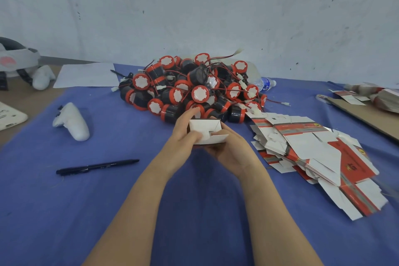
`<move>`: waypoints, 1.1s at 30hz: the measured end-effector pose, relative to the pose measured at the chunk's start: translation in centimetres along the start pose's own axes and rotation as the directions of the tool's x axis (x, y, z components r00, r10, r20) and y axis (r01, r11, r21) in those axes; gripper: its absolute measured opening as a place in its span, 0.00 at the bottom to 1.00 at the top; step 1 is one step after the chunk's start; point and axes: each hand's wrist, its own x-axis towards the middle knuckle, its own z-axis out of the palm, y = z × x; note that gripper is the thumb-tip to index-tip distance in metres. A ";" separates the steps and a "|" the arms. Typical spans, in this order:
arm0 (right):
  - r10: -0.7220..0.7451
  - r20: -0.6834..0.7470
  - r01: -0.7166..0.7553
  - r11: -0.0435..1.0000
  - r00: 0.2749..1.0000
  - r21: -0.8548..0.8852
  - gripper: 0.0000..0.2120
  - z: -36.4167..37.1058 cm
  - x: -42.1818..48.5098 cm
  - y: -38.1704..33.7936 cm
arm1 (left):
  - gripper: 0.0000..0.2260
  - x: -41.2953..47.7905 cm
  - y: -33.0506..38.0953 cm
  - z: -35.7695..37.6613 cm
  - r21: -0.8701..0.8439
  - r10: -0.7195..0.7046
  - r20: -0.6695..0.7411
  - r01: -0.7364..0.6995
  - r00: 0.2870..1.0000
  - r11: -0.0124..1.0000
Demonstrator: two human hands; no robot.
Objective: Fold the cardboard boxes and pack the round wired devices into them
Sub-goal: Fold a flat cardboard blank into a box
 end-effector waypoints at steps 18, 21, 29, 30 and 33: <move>0.008 -0.174 0.036 0.967 0.985 0.251 0.20 1.0 0.7 0.6 | 0.13 -0.8 0.0 2.0 0.300 0.277 -0.041 -0.252 0.960 0.920; -0.030 -0.193 0.076 0.969 0.981 0.234 0.18 1.5 0.7 0.6 | 0.14 -0.2 -0.9 1.8 0.473 0.340 -0.103 -0.254 0.935 0.843; -0.295 -0.108 0.219 0.867 0.949 -0.448 0.18 2.8 0.3 2.0 | 0.34 0.7 -1.6 1.4 0.127 0.156 -0.421 -0.112 0.893 0.986; -0.319 -0.096 0.236 0.843 0.943 -0.483 0.20 2.8 0.3 2.1 | 0.36 0.8 -1.7 1.4 0.067 0.106 -0.418 -0.085 0.902 0.994; -0.376 -0.098 0.274 0.809 0.922 -0.520 0.23 3.1 0.3 2.2 | 0.34 0.8 -1.8 1.3 -0.052 -0.016 -0.376 -0.004 0.927 0.999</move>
